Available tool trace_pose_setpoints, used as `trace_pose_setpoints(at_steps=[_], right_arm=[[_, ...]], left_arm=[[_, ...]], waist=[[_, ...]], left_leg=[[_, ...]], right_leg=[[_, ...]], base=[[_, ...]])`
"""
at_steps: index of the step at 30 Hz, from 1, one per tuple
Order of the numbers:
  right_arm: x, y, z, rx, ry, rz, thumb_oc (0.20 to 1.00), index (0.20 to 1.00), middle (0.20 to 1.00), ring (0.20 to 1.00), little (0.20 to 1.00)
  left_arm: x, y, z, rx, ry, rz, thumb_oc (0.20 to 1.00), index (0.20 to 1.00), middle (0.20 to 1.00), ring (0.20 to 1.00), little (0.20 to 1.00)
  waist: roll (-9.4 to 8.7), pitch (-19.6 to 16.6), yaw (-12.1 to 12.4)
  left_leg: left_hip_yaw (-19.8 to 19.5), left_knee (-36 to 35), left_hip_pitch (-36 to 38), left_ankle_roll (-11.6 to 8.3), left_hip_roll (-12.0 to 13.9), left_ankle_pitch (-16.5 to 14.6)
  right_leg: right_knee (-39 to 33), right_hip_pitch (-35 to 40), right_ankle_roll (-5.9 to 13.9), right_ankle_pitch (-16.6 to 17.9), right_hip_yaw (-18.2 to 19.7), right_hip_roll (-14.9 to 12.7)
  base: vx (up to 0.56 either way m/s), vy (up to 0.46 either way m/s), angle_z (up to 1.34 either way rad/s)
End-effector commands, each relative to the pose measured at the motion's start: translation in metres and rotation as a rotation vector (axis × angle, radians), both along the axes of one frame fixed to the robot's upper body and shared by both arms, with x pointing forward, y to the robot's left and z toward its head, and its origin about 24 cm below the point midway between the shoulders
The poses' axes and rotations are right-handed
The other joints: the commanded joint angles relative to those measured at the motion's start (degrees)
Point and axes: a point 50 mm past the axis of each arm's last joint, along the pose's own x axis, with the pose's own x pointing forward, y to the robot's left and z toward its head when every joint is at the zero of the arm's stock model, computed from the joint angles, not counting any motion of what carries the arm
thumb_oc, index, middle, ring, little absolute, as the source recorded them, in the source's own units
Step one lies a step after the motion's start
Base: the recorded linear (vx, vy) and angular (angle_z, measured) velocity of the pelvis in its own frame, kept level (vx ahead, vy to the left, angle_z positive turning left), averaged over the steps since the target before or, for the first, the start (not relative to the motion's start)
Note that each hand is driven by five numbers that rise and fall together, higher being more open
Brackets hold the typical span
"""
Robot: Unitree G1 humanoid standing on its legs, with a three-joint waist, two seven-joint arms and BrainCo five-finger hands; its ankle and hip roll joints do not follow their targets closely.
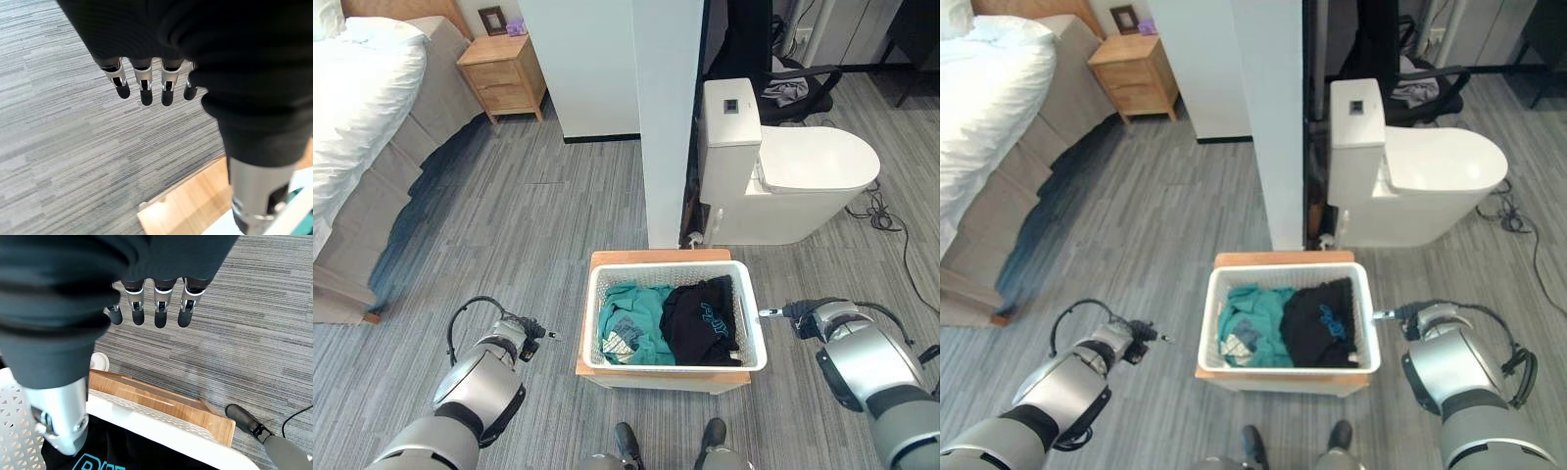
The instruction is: Grab the laundry basket,head to the washer,open it,put in the laundry and shut it.
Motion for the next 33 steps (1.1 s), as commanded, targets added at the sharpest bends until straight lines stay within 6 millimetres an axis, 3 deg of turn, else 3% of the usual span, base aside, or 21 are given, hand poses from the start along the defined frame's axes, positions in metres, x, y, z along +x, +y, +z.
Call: trace_pose_setpoints(at_steps=[1,7,17,28,33], right_arm=[[0.007,0.009,0.006,-0.02,-0.002,-0.013,1.0,1.0,1.0,1.0,1.0],[0.007,0.023,-0.005,0.041,-0.025,-0.042,1.0,1.0,1.0,1.0,1.0],[0.008,0.045,-0.016,0.1,-0.038,-0.039,1.0,1.0,1.0,1.0,1.0],[0.01,0.05,-0.017,0.098,-0.04,-0.027,1.0,1.0,1.0,1.0,1.0],[0.024,0.06,-0.006,0.138,-0.134,-0.035,1.0,1.0,1.0,1.0,1.0]], left_arm=[[0.006,0.019,0.015,0.025,-0.045,0.117,1.0,1.0,1.0,1.0,1.0],[-0.005,0.001,-0.004,-0.124,-0.048,0.206,1.0,1.0,1.0,1.0,1.0],[0.006,-0.029,-0.003,-0.229,-0.118,0.212,1.0,1.0,1.0,1.0,1.0],[0.018,-0.038,0.008,-0.239,-0.161,0.184,1.0,1.0,1.0,1.0,1.0],[0.024,-0.034,0.015,-0.211,-0.195,0.169,1.0,1.0,1.0,1.0,1.0]], waist=[[-3.96,2.83,0.48],[-3.9,3.24,0.64],[-3.61,2.88,0.45],[-3.89,2.91,0.1],[-4.25,3.83,-0.64]], left_leg=[[-2.03,-2.75,2.28,-4.18,-0.69,1.6],[-2.11,-2.75,1.9,-4.25,-0.62,1.76],[-2.35,-2.75,2.24,-4.45,-0.56,1.95],[-2.18,-2.75,2.22,-4.54,-0.41,1.87],[-1.42,-2.75,1.51,-4.56,-0.16,1.87]], right_leg=[[-11.03,4.23,5.13,10.4,2.91,-0.9],[-11.03,3.74,4.87,10.23,2.98,-0.87],[-11.03,4.35,4.57,9.75,2.73,-0.83],[-11.03,4.28,4.49,9.67,2.66,-0.63],[-11.03,2.79,4.33,9.85,3.74,0.07]], base=[[0.0,0.0,0.0],[0.0,0.0,0.0],[0.0,0.0,0.0],[0.0,0.0,0.0],[-0.01,0.01,-0.05]])
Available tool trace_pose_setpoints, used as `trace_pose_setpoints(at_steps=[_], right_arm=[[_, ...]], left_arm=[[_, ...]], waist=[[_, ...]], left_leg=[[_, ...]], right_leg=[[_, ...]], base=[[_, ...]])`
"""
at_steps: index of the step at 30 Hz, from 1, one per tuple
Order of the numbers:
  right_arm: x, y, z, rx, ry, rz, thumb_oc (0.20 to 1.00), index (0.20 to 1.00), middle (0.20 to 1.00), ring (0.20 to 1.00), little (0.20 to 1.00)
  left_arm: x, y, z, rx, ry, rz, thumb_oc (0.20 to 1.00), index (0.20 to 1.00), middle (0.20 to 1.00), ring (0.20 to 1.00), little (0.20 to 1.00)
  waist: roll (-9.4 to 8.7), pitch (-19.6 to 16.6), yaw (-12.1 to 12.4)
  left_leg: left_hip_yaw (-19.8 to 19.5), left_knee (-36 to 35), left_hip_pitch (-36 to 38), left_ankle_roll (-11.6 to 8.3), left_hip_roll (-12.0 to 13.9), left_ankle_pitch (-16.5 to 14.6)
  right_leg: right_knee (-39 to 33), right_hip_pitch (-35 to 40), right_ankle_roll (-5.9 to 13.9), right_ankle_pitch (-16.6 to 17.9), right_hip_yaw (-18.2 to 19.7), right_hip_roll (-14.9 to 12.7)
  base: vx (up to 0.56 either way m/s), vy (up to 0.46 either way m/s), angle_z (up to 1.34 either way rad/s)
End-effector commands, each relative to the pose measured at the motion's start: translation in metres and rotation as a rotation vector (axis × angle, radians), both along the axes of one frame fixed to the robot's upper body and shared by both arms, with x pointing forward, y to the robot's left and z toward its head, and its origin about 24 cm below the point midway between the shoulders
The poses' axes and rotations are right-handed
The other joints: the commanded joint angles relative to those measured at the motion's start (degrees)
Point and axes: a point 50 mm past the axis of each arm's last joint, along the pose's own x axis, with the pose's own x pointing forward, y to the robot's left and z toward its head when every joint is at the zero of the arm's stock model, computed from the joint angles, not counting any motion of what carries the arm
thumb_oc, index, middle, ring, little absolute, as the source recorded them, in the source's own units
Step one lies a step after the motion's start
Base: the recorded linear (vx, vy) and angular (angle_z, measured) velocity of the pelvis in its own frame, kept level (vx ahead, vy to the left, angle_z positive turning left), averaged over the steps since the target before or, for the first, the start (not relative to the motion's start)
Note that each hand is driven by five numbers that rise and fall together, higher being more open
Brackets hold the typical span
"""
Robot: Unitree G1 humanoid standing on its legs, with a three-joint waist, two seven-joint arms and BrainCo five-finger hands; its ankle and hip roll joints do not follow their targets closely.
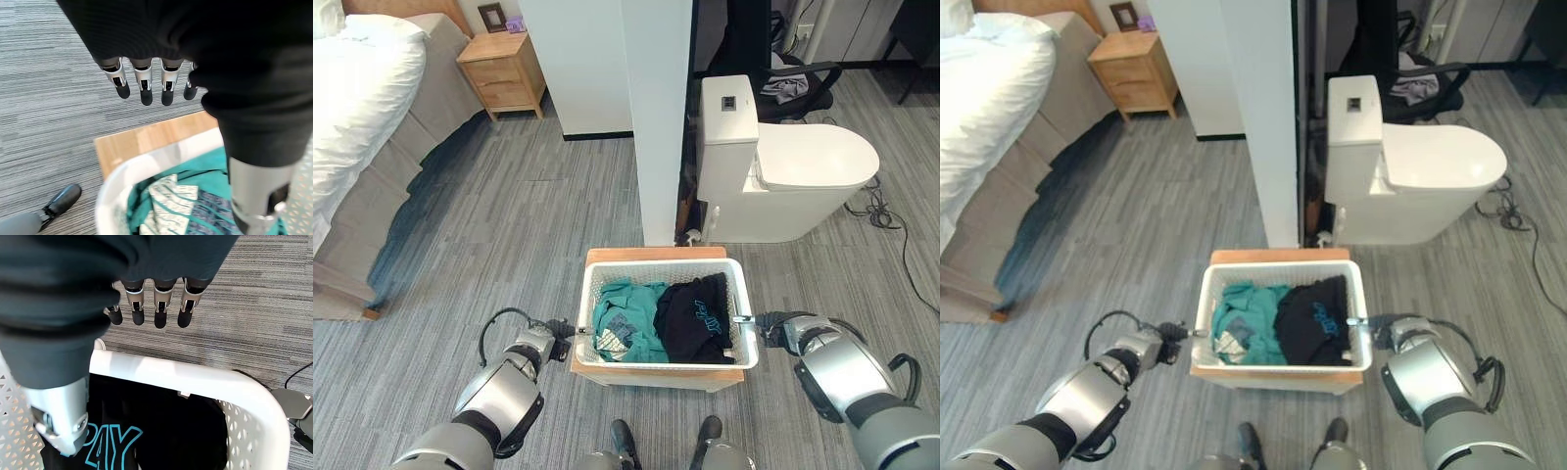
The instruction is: Grab the laundry basket,head to the washer,open it,put in the laundry and shut it.
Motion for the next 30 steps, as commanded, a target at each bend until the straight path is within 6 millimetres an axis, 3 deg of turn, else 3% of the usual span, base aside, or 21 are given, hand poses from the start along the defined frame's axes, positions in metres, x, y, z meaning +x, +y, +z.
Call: trace_pose_setpoints(at_steps=[1,20,23,30], right_arm=[[0.027,0.019,0.025,-0.007,-0.106,0.013,1.0,1.0,1.0,1.0,1.0],[0.038,0.039,0.025,0.047,-0.17,0.083,1.0,1.0,1.0,1.0,1.0],[0.052,0.058,0.036,0.092,-0.247,0.128,1.0,1.0,1.0,1.0,1.0],[0.058,0.07,0.043,0.083,-0.263,0.186,1.0,1.0,1.0,1.0,1.0]], left_arm=[[0.021,0.022,0.027,0.049,-0.094,0.085,1.0,1.0,1.0,1.0,1.0],[0.027,0.033,0.036,0.099,-0.134,0.089,1.0,1.0,1.0,1.0,1.0],[0.042,0.029,0.054,0.109,-0.215,0.071,1.0,1.0,1.0,1.0,1.0],[0.054,0.021,0.068,0.102,-0.271,0.052,1.0,1.0,1.0,1.0,1.0]], waist=[[-3.69,4.06,-0.6],[-4.78,5.42,-1.63],[-4.89,5.81,-2.14],[-5.13,6.62,-2.58]], left_leg=[[-1.64,-3.91,3.35,-4.12,-1.12,1.47],[-0.88,-3.91,2.36,-4.09,-0.94,1.21],[-0.18,-3.91,1.87,-4.14,-0.92,1.28],[0.01,-3.91,1.29,-4.24,-0.64,1.42]], right_leg=[[-17.88,7.41,6.02,13.32,2.93,0.44],[-17.36,5.93,5.55,12.95,3.4,0.69],[-17.34,5.13,5.57,13.13,3.97,0.84],[-17.18,4.35,5.48,13.14,4.24,1.03]], base=[[-0.01,0.012,-0.18],[0.0,0.002,-0.01],[0.0,0.026,-0.04],[-0.01,-0.004,-0.13]])
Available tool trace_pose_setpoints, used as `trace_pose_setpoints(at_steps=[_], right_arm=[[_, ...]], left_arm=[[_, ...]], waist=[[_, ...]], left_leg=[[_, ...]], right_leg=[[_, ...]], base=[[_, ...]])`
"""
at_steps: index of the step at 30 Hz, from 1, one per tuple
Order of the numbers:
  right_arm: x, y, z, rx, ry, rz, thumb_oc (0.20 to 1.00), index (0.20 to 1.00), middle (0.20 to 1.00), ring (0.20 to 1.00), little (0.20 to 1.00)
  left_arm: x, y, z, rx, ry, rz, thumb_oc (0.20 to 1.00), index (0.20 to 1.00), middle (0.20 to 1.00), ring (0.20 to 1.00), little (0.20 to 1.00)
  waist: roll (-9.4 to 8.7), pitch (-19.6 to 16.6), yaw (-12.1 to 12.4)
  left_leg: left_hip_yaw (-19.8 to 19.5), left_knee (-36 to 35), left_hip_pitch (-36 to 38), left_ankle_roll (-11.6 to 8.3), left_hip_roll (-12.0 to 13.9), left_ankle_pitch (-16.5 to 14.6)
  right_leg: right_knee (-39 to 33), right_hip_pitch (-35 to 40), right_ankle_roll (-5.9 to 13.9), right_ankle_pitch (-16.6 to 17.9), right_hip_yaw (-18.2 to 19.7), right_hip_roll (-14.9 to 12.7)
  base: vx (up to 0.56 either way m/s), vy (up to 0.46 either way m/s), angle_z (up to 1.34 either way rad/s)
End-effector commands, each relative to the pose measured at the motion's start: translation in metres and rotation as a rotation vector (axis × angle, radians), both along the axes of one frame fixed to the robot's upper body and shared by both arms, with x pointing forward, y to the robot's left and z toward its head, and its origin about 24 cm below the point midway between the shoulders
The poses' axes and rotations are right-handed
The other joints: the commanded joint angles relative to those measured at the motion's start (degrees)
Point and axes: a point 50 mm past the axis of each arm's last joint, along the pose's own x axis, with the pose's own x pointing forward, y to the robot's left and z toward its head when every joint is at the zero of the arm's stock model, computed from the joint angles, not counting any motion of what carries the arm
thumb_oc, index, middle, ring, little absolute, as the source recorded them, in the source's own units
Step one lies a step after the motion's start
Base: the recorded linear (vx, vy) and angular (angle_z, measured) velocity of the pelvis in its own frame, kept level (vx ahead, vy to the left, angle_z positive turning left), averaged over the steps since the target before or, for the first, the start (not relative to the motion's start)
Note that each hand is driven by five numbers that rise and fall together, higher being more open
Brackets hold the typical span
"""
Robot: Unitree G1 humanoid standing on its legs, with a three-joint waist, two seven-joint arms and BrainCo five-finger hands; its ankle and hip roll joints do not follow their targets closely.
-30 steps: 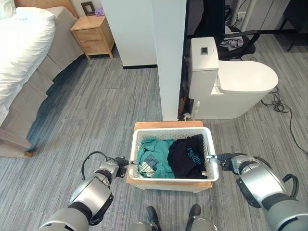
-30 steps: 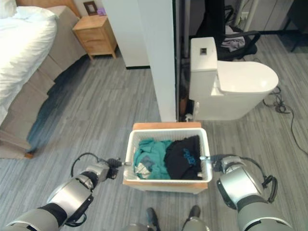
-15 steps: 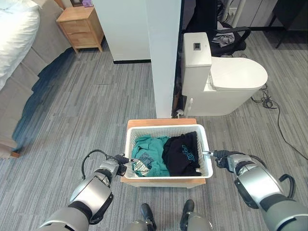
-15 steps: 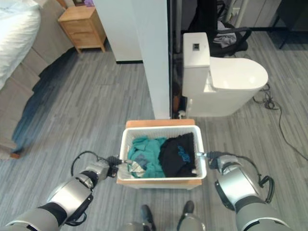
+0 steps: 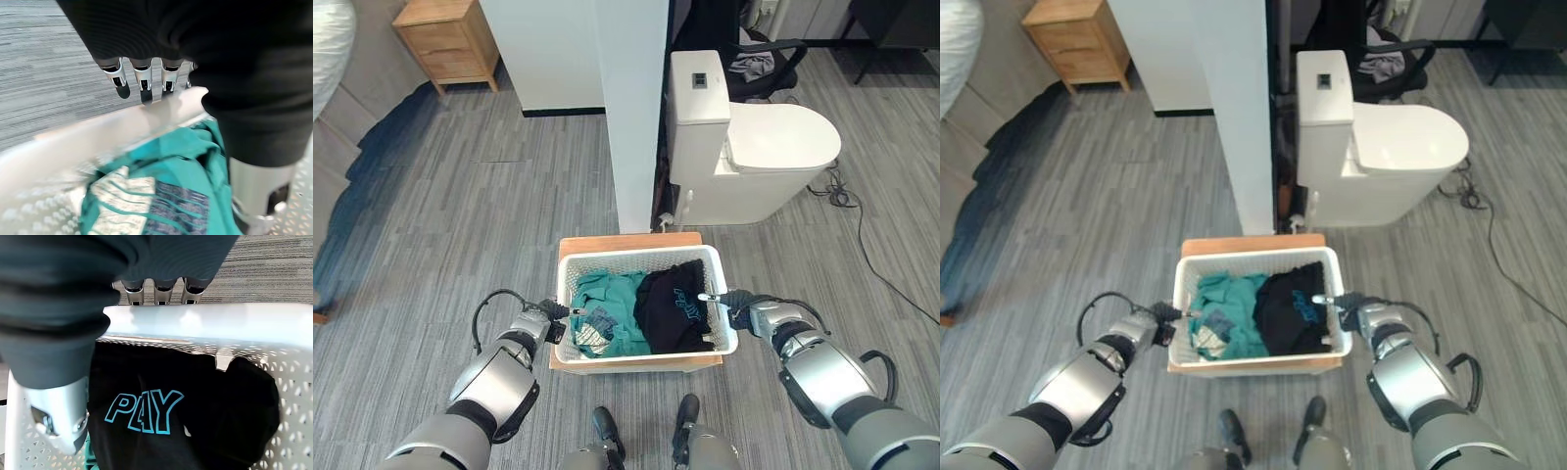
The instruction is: Grab the laundry basket,head to the washer,open it,put in the laundry and shut it.
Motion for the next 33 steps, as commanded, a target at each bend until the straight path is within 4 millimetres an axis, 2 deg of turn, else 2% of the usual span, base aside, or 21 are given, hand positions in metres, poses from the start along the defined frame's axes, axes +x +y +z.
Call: trace_pose_setpoints(at_steps=[1,22,33], right_arm=[[0.027,0.013,0.034,-0.039,-0.085,0.041,1.0,1.0,1.0,1.0,1.0],[0.036,0.029,0.044,-0.051,-0.16,0.114,1.0,1.0,1.0,1.0,1.0],[0.047,0.066,0.068,-0.059,-0.351,0.297,1.0,1.0,1.0,1.0,1.0]], left_arm=[[0.028,0.011,0.04,0.028,-0.135,0.031,1.0,1.0,1.0,1.0,1.0],[0.027,0.012,0.039,0.038,-0.139,0.024,1.0,1.0,1.0,1.0,1.0],[0.028,0.014,0.039,0.019,-0.169,0.052,1.0,1.0,1.0,1.0,1.0]], waist=[[-1.08,5.09,-0.34],[-2.17,6.64,-1.0],[-2.37,6.3,-1.51]], left_leg=[[-2.85,-3.4,3.37,-4.24,-0.93,1.47],[-2.03,-3.4,1.77,-4.3,-0.32,1.91],[-1.43,-3.4,2.32,-4.34,-0.08,1.52]], right_leg=[[-14.49,7.18,5.93,10.98,1.63,-0.15],[-14.56,4.75,5.63,11.37,3.22,0.74],[-14.58,4.95,5.65,11.16,3.54,1.07]], base=[[-0.01,0.002,-0.04],[0.0,-0.001,-0.03],[0.01,-0.001,-0.05]])
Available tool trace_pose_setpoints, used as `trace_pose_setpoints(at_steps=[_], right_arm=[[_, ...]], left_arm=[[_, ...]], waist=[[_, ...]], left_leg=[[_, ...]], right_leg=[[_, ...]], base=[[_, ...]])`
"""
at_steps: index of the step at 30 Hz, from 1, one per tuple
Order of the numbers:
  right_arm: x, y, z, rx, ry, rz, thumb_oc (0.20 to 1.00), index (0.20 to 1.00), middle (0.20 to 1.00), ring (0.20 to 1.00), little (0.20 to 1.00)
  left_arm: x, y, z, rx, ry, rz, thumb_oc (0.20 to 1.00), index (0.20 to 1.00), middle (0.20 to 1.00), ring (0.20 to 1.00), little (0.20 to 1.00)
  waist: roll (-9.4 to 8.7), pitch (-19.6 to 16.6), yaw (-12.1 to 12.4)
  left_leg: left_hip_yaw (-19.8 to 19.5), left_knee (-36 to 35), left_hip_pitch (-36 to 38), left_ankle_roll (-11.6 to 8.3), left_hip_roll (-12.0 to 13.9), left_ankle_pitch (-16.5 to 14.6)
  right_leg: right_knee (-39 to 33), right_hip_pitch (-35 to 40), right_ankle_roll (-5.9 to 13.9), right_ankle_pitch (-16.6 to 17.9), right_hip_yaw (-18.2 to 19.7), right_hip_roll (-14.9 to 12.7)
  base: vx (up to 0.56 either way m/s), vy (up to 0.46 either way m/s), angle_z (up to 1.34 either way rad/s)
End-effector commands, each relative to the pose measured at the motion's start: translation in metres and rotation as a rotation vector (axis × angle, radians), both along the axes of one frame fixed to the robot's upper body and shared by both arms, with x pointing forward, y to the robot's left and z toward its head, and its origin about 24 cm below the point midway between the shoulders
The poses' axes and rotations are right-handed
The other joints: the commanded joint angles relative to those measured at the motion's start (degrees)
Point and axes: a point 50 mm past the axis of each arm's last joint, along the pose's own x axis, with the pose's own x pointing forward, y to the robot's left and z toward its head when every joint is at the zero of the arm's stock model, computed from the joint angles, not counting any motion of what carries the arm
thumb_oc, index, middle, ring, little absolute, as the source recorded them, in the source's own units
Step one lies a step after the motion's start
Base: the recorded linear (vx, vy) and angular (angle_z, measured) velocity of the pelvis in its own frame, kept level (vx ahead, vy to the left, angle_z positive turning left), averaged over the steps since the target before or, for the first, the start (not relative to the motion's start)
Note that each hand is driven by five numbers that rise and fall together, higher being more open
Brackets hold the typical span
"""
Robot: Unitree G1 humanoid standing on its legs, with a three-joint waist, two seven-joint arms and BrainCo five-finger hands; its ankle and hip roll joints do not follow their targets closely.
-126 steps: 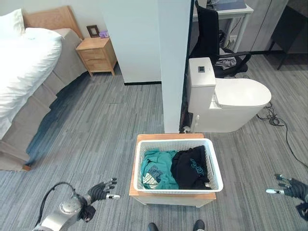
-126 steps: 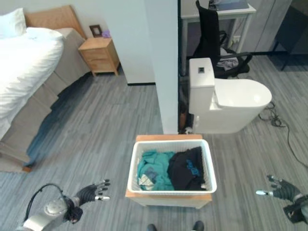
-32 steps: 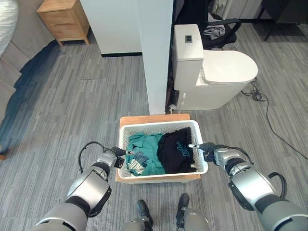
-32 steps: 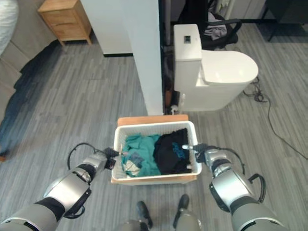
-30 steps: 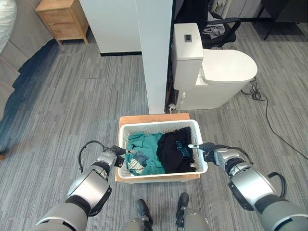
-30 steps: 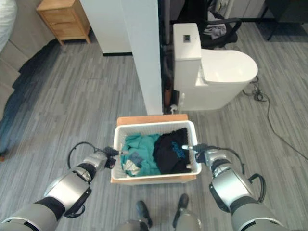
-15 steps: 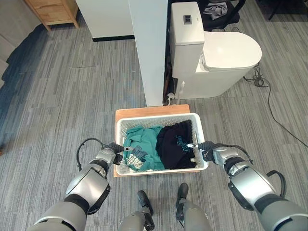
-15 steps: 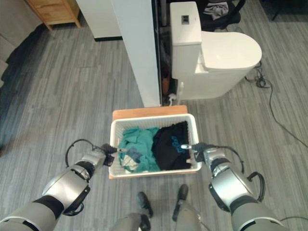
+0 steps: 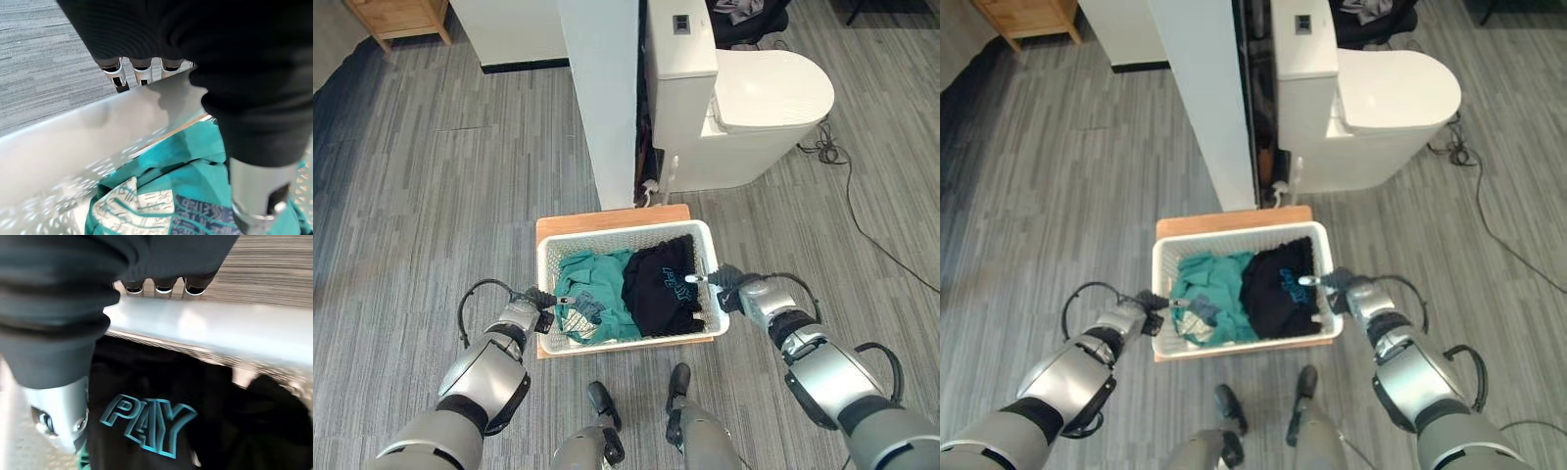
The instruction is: Grab the laundry basket,head to the washer,open it,put in the laundry and shut it.
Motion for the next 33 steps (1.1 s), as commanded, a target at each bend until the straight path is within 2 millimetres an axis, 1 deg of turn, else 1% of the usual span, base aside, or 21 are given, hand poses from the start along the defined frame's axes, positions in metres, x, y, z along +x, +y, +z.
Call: trace_pose_setpoints(at_steps=[1,3,6,11,12,13,14,17,18,21,22,24,28,31,32,33], right_arm=[[0.018,0.043,0.028,0.024,-0.126,0.139,1.0,1.0,1.0,1.0,1.0],[0.017,0.043,0.031,0.011,-0.151,0.16,1.0,1.0,1.0,1.0,1.0],[0.017,0.04,0.034,0.016,-0.177,0.157,1.0,1.0,1.0,1.0,1.0],[0.014,0.034,0.027,0.022,-0.147,0.135,1.0,1.0,1.0,1.0,1.0],[0.009,0.029,0.014,0.055,-0.085,0.097,1.0,1.0,1.0,1.0,1.0],[0.006,0.027,0.006,0.078,-0.047,0.071,1.0,1.0,1.0,1.0,1.0],[0.005,0.028,0.002,0.088,-0.03,0.062,1.0,1.0,1.0,1.0,1.0],[0.003,0.028,-0.003,0.104,-0.006,0.051,1.0,1.0,1.0,1.0,1.0],[0.0,0.027,-0.007,0.118,0.019,0.037,1.0,1.0,1.0,1.0,1.0],[-0.001,0.026,-0.01,0.131,0.034,0.019,1.0,1.0,1.0,1.0,1.0],[-0.003,0.024,-0.014,0.155,0.06,-0.011,1.0,1.0,1.0,1.0,1.0],[-0.003,0.029,-0.015,0.188,0.067,-0.019,1.0,1.0,1.0,1.0,1.0],[-0.004,0.039,-0.017,0.177,0.063,0.023,1.0,1.0,1.0,1.0,1.0],[-0.004,0.041,-0.015,0.177,0.041,0.042,1.0,1.0,1.0,1.0,1.0],[-0.004,0.042,-0.012,0.184,0.004,0.051,1.0,1.0,1.0,1.0,1.0],[-0.004,0.041,-0.013,0.184,0.005,0.05,0.944,0.944,0.944,0.944,0.944]], left_arm=[[0.021,-0.012,0.025,-0.03,-0.109,-0.015,1.0,1.0,1.0,1.0,1.0],[0.02,-0.014,0.023,-0.032,-0.106,-0.02,1.0,1.0,1.0,1.0,1.0],[0.022,-0.019,0.025,-0.054,-0.125,-0.015,1.0,1.0,1.0,1.0,1.0],[0.02,-0.023,0.021,-0.072,-0.112,-0.017,1.0,1.0,1.0,1.0,1.0],[0.016,-0.024,0.015,-0.081,-0.087,-0.013,1.0,1.0,1.0,1.0,1.0],[0.014,-0.024,0.013,-0.079,-0.078,-0.017,1.0,1.0,1.0,1.0,1.0],[0.013,-0.024,0.011,-0.08,-0.071,-0.018,1.0,1.0,1.0,1.0,1.0],[0.012,-0.022,0.01,-0.08,-0.069,-0.012,1.0,1.0,1.0,1.0,1.0],[0.011,-0.023,0.009,-0.082,-0.065,-0.016,1.0,1.0,1.0,1.0,1.0],[0.011,-0.023,0.008,-0.082,-0.065,-0.015,1.0,1.0,1.0,1.0,1.0],[0.011,-0.022,0.009,-0.078,-0.064,-0.013,1.0,1.0,1.0,1.0,1.0],[0.01,-0.022,0.008,-0.082,-0.061,-0.009,1.0,1.0,1.0,1.0,1.0],[0.007,-0.02,0.004,-0.082,-0.053,-0.001,1.0,1.0,1.0,1.0,1.0],[0.006,-0.02,0.002,-0.09,-0.054,0.0,1.0,1.0,1.0,1.0,1.0],[0.003,-0.024,-0.002,-0.106,-0.052,-0.003,0.3,0.3,0.3,0.3,0.3],[0.003,-0.024,-0.002,-0.106,-0.051,-0.003,0.206,0.206,0.206,0.206,0.206]], waist=[[-2.12,1.24,-0.07],[-2.18,1.23,-0.11],[-2.17,1.36,-0.16],[-2.22,1.59,-0.22],[-2.35,1.68,-0.07],[-2.4,1.69,0.01],[-2.43,1.7,0.03],[-2.56,1.76,0.14],[-2.35,1.61,0.27],[-2.36,1.65,0.35],[-2.38,1.64,0.41],[-2.52,1.61,0.48],[-2.73,1.36,0.57],[-2.77,1.21,0.51],[-2.66,1.19,0.48],[-2.65,1.15,0.49]], left_leg=[[-3.57,-2.38,2.53,-4.38,-0.46,1.48],[-3.52,-2.38,2.65,-4.33,-0.47,1.39],[-3.52,-2.38,2.63,-4.31,-0.55,1.37],[-3.55,-2.38,2.42,-4.3,-0.5,1.47],[-3.81,-2.38,2.28,-4.24,-0.53,1.44],[-3.87,-2.38,2.17,-4.23,-0.54,1.43],[-3.87,-2.38,2.1,-4.23,-0.53,1.44],[-3.91,-2.38,2.02,-4.24,-0.49,1.5],[-4.6,-2.38,2.4,-4.73,-0.32,0.4],[-4.76,-2.38,2.23,-4.76,-0.3,0.44],[-4.85,-2.38,2.15,-4.75,-0.34,0.44],[-4.79,-2.38,2.19,-4.71,-0.33,0.35],[-4.7,-2.32,2.4,-4.61,-0.26,0.16],[-4.61,-2.3,2.43,-4.54,-0.29,0.0],[-4.57,-2.33,2.39,-4.48,-0.4,-0.07],[-4.57,-2.33,2.39,-4.48,-0.4,-0.07]], right_leg=[[-7.35,3.95,6.2,6.97,1.74,-1.42],[-7.37,4.07,6.25,6.96,1.69,-1.41],[-7.43,4.08,6.3,6.99,1.79,-1.44],[-7.45,3.93,6.32,7.11,1.54,-1.54],[-7.47,3.92,6.26,7.09,1.45,-1.53],[-7.47,3.83,6.21,7.07,1.38,-1.5],[-7.47,3.78,6.18,7.05,1.36,-1.48],[-7.49,3.7,6.17,7.09,1.42,-1.5],[-7.58,4.13,6.8,6.36,1.88,-1.15],[-7.61,4.05,6.82,6.43,1.78,-1.2],[-7.61,3.97,6.78,6.43,1.87,-1.2],[-7.62,3.97,6.79,6.46,1.99,-1.13],[-7.56,4.02,6.72,6.35,2.37,-0.97],[-7.56,3.9,6.73,6.32,2.66,-0.85],[-7.59,3.86,6.79,6.33,2.76,-0.88],[-7.59,3.85,6.79,6.34,2.76,-0.88]], base=[[0.01,0.004,-0.05],[0.0,0.0,-0.02],[0.0,0.0,0.0],[0.0,0.0,0.0],[0.0,0.0,0.0],[0.03,-0.019,0.01],[0.0,0.0,0.0],[0.04,-0.007,0.02],[0.09,-0.008,-0.02],[0.03,-0.001,0.0],[0.0,0.0,0.0],[0.0,0.0,0.0],[0.0,0.0,0.0],[0.0,0.0,0.0],[0.0,0.0,0.0],[0.0,0.0,0.0]])
